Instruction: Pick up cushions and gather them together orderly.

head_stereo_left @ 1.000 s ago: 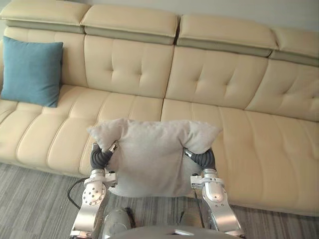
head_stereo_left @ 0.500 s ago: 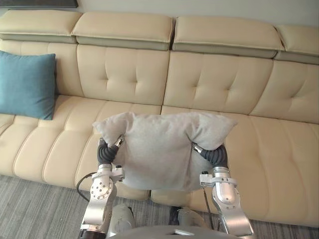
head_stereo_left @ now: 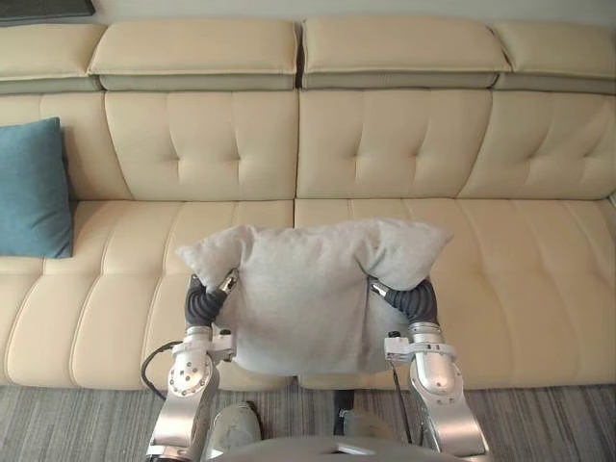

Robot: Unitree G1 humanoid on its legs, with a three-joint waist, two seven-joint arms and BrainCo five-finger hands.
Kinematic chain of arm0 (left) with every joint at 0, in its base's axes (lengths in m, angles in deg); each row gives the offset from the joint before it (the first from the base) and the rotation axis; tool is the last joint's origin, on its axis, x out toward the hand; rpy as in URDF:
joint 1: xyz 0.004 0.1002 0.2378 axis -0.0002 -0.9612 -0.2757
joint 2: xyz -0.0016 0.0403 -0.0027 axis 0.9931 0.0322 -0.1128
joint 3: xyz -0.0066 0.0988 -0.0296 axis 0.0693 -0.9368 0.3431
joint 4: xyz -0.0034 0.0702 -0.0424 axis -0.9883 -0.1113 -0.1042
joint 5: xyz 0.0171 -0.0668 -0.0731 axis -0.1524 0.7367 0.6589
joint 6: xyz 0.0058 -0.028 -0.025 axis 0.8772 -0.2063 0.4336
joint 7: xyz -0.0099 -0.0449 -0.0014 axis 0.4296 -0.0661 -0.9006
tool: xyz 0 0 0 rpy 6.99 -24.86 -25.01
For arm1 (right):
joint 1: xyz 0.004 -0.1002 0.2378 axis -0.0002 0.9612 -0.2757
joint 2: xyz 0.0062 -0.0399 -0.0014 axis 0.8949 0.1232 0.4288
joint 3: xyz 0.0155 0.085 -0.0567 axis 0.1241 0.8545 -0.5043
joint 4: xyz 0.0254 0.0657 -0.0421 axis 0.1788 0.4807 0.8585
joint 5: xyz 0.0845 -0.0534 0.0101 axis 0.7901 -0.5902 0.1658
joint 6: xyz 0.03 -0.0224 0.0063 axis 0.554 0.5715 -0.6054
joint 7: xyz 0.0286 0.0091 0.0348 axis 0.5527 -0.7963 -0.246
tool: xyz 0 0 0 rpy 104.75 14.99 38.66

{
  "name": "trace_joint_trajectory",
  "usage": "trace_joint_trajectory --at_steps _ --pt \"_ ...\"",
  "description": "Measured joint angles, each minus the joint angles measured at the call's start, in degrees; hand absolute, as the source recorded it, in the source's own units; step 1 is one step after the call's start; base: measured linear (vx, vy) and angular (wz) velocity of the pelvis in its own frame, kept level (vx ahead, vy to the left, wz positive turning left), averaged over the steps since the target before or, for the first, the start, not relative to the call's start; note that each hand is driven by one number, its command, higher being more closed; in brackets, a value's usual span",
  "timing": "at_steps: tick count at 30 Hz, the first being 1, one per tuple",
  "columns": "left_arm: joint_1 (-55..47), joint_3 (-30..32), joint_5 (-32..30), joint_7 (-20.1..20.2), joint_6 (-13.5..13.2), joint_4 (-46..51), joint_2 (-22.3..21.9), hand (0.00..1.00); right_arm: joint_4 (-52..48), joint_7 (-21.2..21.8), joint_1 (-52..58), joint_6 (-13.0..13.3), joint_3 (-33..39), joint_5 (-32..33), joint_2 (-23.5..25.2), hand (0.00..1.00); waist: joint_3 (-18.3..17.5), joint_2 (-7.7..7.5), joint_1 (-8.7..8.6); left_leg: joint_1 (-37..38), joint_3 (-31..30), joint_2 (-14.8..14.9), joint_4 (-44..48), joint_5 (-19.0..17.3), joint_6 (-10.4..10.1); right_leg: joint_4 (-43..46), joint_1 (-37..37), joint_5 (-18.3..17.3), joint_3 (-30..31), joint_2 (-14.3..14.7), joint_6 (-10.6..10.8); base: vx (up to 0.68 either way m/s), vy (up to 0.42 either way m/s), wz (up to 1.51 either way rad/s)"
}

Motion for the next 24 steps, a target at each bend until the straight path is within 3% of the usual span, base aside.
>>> trace_joint_trajectory --at_steps 4,11,14,18,24 --pt "2.36 -0.20 -0.14 -1.72 0.01 -0.12 0.24 1.00 1.89 -0.41 -3.12 0.02 -0.04 -0.06 0.06 1.00 -0.16 -0.27 0.13 -2.10 0.26 -0.38 -1.21 1.28 -0.09 -3.09 -1.24 2.51 -0.10 -0.06 -0.24 -0.06 -0.043 -0.03" --pt "17.76 2.27 -0.83 -12.16 0.00 -1.27 0.96 1.00 8.70 -7.82 -21.74 0.03 -2.55 -0.50 1.15 1.00 -0.10 -0.31 0.79 -8.24 -0.92 -0.47 -0.71 3.47 -0.23 -3.34 -6.43 4.91 -0.42 -0.32 -0.88 -0.12 -0.047 0.07" --pt "30.51 3.83 -1.71 -18.44 0.00 -5.61 3.40 1.00 15.31 -13.37 -35.99 0.02 -2.49 -0.60 2.79 1.00 -0.07 -0.30 1.18 -12.62 -1.66 -0.84 -0.64 5.08 -0.25 -3.28 -10.39 6.20 -1.51 -0.82 -1.30 -0.15 -0.063 0.12" --pt "44.08 4.35 -4.64 -23.15 0.02 -10.50 7.51 1.00 20.12 -19.05 -47.67 -0.13 -1.88 -2.62 2.88 1.00 0.81 -0.50 1.22 -16.45 -2.64 -1.30 -1.50 7.47 -0.33 -3.64 -13.92 7.66 -1.82 -1.08 -1.59 -0.11 -0.063 0.19" --pt "67.65 4.19 -5.68 -26.44 0.47 -20.84 13.77 1.00 29.06 -25.01 -68.38 -0.80 3.24 -2.95 2.46 1.00 5.94 -0.72 0.32 -22.96 -4.12 -2.68 -4.45 11.83 -0.59 -8.62 -18.56 12.55 -2.83 -1.63 -2.17 -0.08 -0.038 0.17"
